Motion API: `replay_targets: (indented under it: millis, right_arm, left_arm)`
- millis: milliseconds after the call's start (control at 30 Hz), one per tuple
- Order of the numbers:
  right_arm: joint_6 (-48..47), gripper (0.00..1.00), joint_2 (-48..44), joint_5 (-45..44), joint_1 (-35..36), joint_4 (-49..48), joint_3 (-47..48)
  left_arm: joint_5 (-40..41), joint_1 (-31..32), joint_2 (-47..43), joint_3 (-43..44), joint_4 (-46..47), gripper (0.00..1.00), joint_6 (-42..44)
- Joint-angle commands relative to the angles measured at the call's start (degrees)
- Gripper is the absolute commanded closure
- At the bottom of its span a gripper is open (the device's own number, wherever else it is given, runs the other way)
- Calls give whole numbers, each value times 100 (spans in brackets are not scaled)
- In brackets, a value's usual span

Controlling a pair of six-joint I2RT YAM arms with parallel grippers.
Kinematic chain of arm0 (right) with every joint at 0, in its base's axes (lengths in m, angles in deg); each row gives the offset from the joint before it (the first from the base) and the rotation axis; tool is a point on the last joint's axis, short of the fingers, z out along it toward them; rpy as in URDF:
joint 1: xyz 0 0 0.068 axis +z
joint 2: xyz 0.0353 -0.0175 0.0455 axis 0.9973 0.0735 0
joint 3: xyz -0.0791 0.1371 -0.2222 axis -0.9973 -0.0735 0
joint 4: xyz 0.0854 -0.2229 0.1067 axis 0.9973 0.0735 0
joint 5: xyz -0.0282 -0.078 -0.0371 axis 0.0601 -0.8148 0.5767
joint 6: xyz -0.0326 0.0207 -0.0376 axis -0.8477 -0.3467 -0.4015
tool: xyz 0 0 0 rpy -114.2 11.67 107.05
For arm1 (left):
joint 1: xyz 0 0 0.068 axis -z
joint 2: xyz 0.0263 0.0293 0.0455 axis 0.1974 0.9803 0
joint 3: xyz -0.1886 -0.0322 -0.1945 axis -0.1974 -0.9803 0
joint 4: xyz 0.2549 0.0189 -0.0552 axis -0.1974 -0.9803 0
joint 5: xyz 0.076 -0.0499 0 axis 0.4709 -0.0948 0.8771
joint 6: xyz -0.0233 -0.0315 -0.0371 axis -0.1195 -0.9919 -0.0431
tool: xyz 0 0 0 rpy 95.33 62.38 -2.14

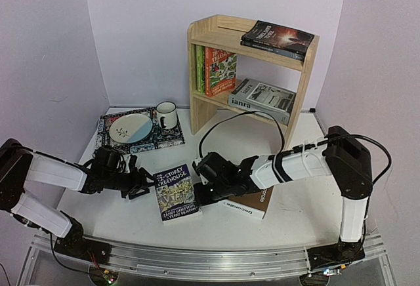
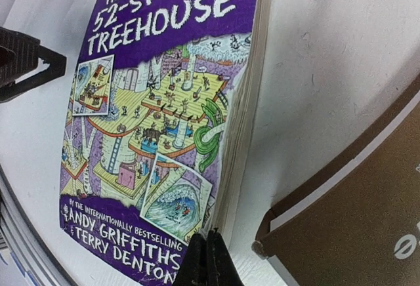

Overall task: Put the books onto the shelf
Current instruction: Hold the book at the center of the board, then pick up the book at the center of the board.

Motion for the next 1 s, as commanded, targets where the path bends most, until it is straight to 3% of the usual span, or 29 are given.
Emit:
replay_targets:
  millis: [0,533,967]
  right_arm:
    - [-16,100,-92,165,50,128,-47]
    - [-127,100,203,286,58,1,180]
    - [-114,100,213,253,60,-23,-23]
  left_arm:
    - [-220,-7,78,-65,182,39,-72]
    - [-634,119,498,49,438,39,-252]
    - [-1367,163,445,-85,2192,47,-1218]
